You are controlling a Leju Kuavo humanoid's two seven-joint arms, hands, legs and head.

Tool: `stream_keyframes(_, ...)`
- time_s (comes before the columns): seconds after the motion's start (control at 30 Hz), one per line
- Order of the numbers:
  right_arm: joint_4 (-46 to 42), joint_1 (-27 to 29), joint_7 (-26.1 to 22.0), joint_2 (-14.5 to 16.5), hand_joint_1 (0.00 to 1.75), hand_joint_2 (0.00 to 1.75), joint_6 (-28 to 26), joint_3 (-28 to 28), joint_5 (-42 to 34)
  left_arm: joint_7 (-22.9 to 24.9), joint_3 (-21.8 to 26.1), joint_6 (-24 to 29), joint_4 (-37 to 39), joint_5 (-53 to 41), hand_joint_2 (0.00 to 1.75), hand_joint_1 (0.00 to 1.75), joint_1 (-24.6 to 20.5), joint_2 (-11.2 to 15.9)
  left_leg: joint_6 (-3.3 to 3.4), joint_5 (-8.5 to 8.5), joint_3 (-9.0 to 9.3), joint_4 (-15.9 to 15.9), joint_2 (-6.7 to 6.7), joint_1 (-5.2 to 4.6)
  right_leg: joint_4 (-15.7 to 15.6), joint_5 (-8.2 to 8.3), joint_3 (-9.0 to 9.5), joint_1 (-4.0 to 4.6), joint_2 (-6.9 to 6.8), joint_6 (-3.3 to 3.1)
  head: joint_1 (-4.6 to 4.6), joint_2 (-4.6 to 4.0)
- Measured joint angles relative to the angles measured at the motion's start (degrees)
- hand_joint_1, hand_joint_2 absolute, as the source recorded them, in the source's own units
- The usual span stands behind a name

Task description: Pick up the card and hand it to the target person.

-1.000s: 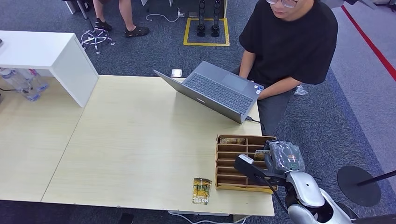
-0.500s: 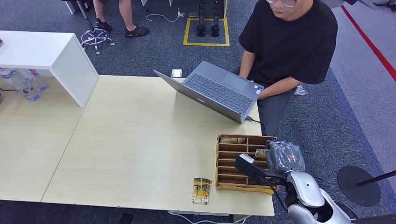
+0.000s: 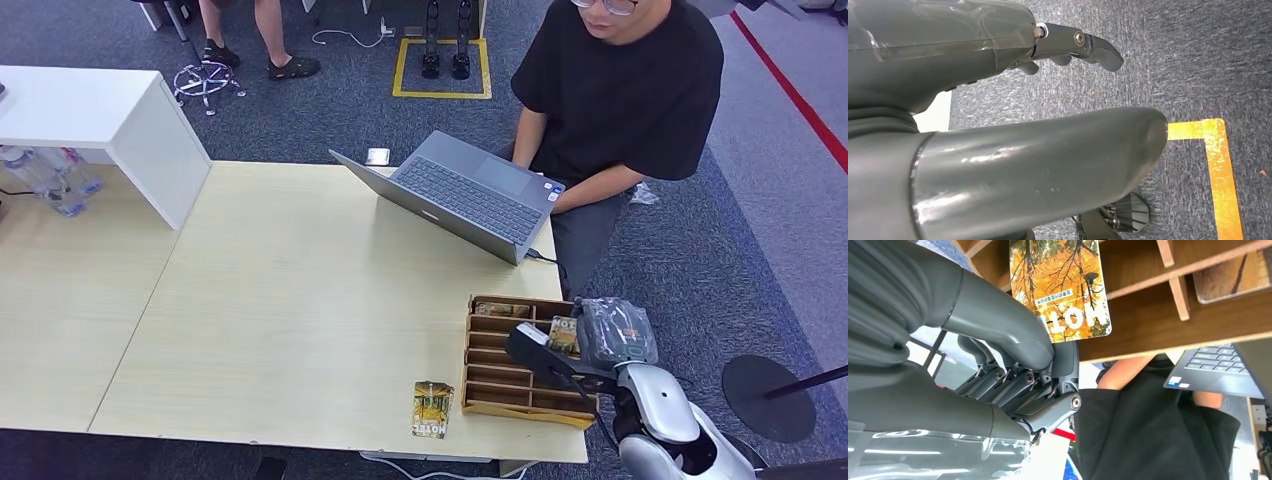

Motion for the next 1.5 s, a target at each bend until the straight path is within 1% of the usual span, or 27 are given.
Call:
stream_keyframes(0.33, -0.03, 0.0, 0.03, 0.0, 1.59, 1.75, -0.1, -0.06, 0.05, 0.0, 0.0, 0.01, 0.01, 0.0, 0.0, 0.0, 0.0, 0.0, 0.0, 0.0, 0.01, 0.0, 0.0, 0.0, 0.0, 0.0, 0.0, 0.0, 0.0, 0.0, 0.0, 0.0)
stream_keyframes(0.6, -2.64, 0.0, 1.26, -0.49, 1.53, 1.75, -0.76, -1.39, 1.09, -0.05, 0.0, 0.19, 0.0, 0.14, 0.0, 0.0, 0.0, 0.0, 0.0, 0.0, 0.02, 0.0, 0.0, 0.0, 0.0, 0.0, 0.0, 0.0, 0.0, 0.0, -0.01, 0.0)
stream_keyframes(0.73, -4.16, 0.07, 1.65, -0.61, 1.66, 1.75, -0.57, -1.77, 1.16, -0.25, 0.02, 0.28, 0.0, 0.18, 0.0, 0.0, 0.0, 0.0, 0.0, 0.0, 0.03, 0.0, 0.0, 0.0, 0.0, 0.0, -0.01, 0.0, 0.0, 0.0, 0.0, 0.0)
stream_keyframes(0.87, -5.23, 0.16, 1.78, -0.63, 1.72, 1.75, -1.12, -1.94, 2.35, -0.44, 0.02, 0.33, 0.01, 0.22, 0.0, 0.0, 0.0, 0.0, 0.0, 0.0, 0.02, 0.0, 0.01, 0.0, 0.0, 0.0, 0.0, 0.0, 0.01, 0.0, -0.01, 0.0)
stream_keyframes(0.97, -6.14, 0.21, 1.79, -0.63, 1.75, 1.75, -2.85, -2.36, 4.85, -0.5, 0.02, 0.33, 0.0, 0.27, 0.0, 0.0, 0.0, 0.0, 0.0, 0.0, 0.05, 0.0, 0.0, 0.0, 0.0, 0.0, 0.0, 0.0, 0.01, 0.0, -0.01, 0.01)
stream_keyframes(1.17, -8.51, 0.7, 1.96, -0.6, 1.74, 1.75, -6.51, -4.2, 8.86, -0.5, 0.02, 0.33, 0.01, 0.32, 0.0, 0.0, 0.0, 0.0, 0.0, 0.0, 0.05, 0.0, 0.0, 0.0, 0.0, 0.0, 0.0, 0.0, 0.0, 0.0, 0.0, 0.01)
stream_keyframes(1.3, -10.03, 1.53, 2.15, -0.55, 1.74, 1.75, -8.64, -6.04, 10.12, -0.51, 0.01, 0.31, 0.01, 0.33, 0.0, 0.0, 0.0, 0.0, 0.0, 0.0, 0.04, 0.0, 0.0, 0.0, 0.0, 0.0, -0.01, 0.0, 0.0, 0.0, 0.0, 0.0)
stream_keyframes(1.5, -10.34, 2.78, 1.29, -0.09, 1.75, 1.75, -14.79, -9.84, 9.53, -0.64, 0.0, 0.16, 0.0, 0.19, 0.0, 0.0, 0.0, 0.0, 0.0, 0.0, -0.02, 0.0, 0.01, 0.0, 0.0, 0.0, 0.0, 0.0, 0.01, 0.0, 0.0, 0.0)
